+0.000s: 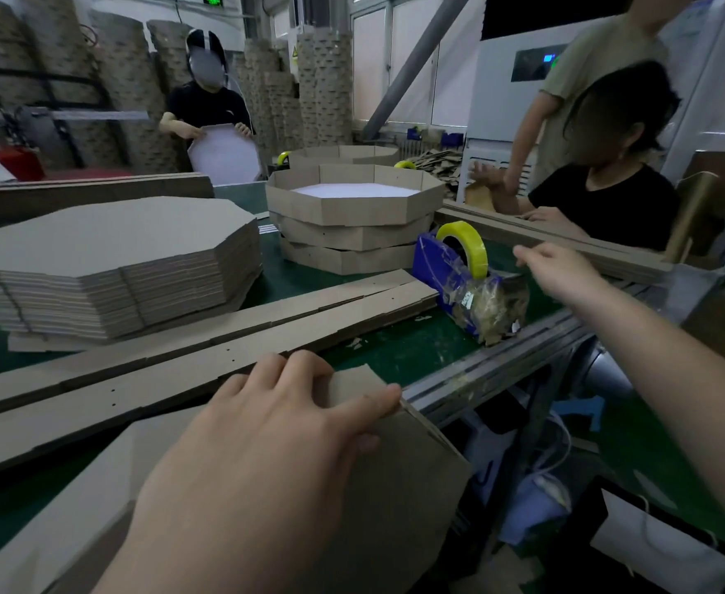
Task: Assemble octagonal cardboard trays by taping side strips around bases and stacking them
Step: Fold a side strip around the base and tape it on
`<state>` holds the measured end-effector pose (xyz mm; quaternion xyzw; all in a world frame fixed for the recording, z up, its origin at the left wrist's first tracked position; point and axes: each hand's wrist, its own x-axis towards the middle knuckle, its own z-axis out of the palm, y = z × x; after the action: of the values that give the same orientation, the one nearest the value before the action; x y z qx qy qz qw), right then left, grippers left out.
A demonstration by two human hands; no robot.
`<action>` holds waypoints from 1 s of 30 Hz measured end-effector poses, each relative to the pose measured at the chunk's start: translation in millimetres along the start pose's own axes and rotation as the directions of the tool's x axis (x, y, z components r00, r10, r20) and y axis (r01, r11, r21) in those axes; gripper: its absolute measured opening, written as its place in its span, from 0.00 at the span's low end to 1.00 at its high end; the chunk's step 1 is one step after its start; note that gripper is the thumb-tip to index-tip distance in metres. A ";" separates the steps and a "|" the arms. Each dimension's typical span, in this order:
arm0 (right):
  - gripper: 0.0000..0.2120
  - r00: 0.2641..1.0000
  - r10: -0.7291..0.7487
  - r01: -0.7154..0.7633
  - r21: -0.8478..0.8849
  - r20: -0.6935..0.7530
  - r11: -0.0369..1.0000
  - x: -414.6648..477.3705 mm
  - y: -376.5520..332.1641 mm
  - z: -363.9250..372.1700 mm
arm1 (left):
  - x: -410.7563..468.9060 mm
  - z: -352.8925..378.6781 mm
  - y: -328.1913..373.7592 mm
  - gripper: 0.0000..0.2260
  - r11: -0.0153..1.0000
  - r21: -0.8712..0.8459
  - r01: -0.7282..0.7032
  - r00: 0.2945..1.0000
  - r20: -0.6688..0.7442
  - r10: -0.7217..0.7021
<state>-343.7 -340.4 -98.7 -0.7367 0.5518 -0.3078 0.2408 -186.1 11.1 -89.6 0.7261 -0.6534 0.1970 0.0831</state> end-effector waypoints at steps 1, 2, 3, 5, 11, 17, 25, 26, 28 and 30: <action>0.18 0.993 0.081 -0.086 0.047 0.090 0.995 8.6 7.3 3.4 | 0.2 0.5 0.3 0.18 1.000 0.001 0.001 1.000 -0.003 -0.001; 0.17 0.974 0.138 -0.165 0.143 0.182 0.976 13.9 14.1 6.7 | 0.3 0.3 0.3 0.18 1.000 -0.003 0.002 1.000 -0.009 -0.002; 0.16 0.959 0.167 -0.221 0.235 0.229 0.946 17.2 19.6 9.0 | 0.5 0.0 -0.5 0.18 1.000 -0.018 0.005 1.000 -0.010 -0.005; 0.14 0.954 0.167 -0.248 0.340 0.249 0.907 21.7 27.0 10.7 | 0.3 -1.0 -0.8 0.18 0.999 -0.043 0.011 1.000 -0.002 -0.011; 0.10 0.935 0.222 -0.334 0.474 0.276 0.815 21.8 16.3 13.7 | 0.0 -0.4 1.0 0.18 1.000 -0.014 -0.006 1.000 -0.019 0.006; 0.05 0.909 0.283 -0.417 0.679 0.307 0.604 16.4 10.0 13.8 | 0.4 -1.0 1.2 0.19 1.000 0.000 -0.011 1.000 -0.025 0.011; 0.08 0.989 0.077 -0.143 0.942 0.125 0.303 -12.3 31.7 25.0 | 0.7 0.7 0.0 0.18 1.000 -0.012 -0.004 0.998 -0.062 0.004; 0.11 0.992 0.059 -0.122 0.960 0.110 0.253 -15.2 34.1 26.5 | 1.3 0.8 -0.4 0.18 1.000 -0.012 -0.003 0.998 -0.064 0.002; 0.14 0.996 0.038 -0.089 0.973 0.083 0.212 -18.5 36.7 28.3 | 2.1 1.4 -1.2 0.18 1.000 -0.026 0.000 0.998 -0.064 -0.002; 0.15 0.997 0.041 -0.066 0.970 0.058 0.233 -21.4 38.1 29.5 | 1.8 2.2 -1.1 0.18 0.999 -0.034 0.002 0.998 -0.065 -0.004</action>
<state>-352.1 -329.8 -149.7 -0.4135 0.2656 -0.5673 0.6608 -184.5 8.8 -90.7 0.7189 -0.6524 0.2095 0.1169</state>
